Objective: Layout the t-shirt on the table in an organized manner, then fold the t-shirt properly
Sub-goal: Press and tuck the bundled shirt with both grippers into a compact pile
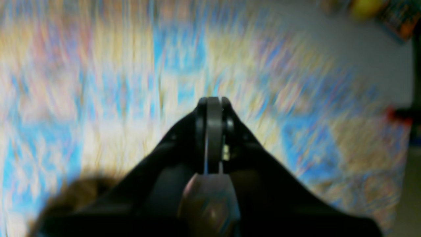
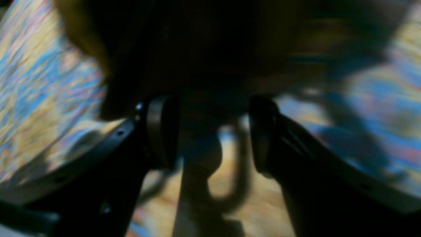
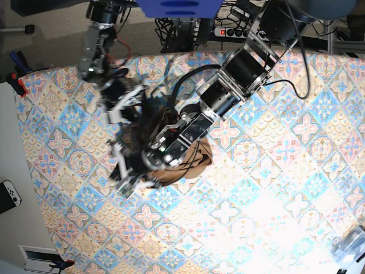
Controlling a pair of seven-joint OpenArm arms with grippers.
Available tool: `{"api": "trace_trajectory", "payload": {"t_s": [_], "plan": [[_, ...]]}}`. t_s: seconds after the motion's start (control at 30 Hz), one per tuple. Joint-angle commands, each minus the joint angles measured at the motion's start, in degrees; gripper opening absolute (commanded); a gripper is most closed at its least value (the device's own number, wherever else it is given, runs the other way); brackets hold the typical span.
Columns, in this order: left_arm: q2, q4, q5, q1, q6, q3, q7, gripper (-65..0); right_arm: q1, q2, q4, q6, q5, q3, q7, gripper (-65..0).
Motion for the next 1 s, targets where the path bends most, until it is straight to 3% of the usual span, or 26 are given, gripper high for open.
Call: {"api": "trace_trajectory", "payload": {"t_s": [0.0, 0.13, 0.27, 0.4, 0.57, 0.67, 0.97], "plan": [[0.0, 3.0, -0.5, -0.5, -0.5, -0.1, -1.0, -65.0, -0.2, 0.5, 0.2, -2.6, -3.3, 1.8, -2.9, -33.6], [-3.3, 7.9, -0.4, 1.5, 0.9, -0.3, -0.9, -65.0, 2.2, 0.5, 0.2, -2.6, -3.3, 6.5, -2.9, -45.8], [-8.8, 14.1, -0.5, 4.3, 8.2, -0.3, 2.0, -65.0, 3.1, 1.9, 0.2, -2.6, -3.3, 8.5, -2.9, -65.0], [-18.1, 25.8, -0.6, 8.4, 14.8, -2.9, 6.8, -65.0, 3.2, 2.2, 3.4, -2.6, -3.3, 8.5, -2.9, -65.0], [-25.4, 35.7, -0.6, 15.2, 15.2, -10.3, 11.9, -65.0, 3.2, 2.1, 10.7, -2.6, -3.3, 7.8, -2.9, -65.0], [-27.1, 37.8, -0.4, 18.6, 15.1, -14.1, 16.0, -65.0, 3.2, 2.1, 14.7, -2.6, -3.3, 3.1, -2.9, -65.0], [-28.1, 30.3, -0.2, 21.3, 14.9, -17.8, 14.2, -65.0, 9.1, 3.1, 17.0, -2.6, -3.4, -14.7, -2.6, -65.0]]}}
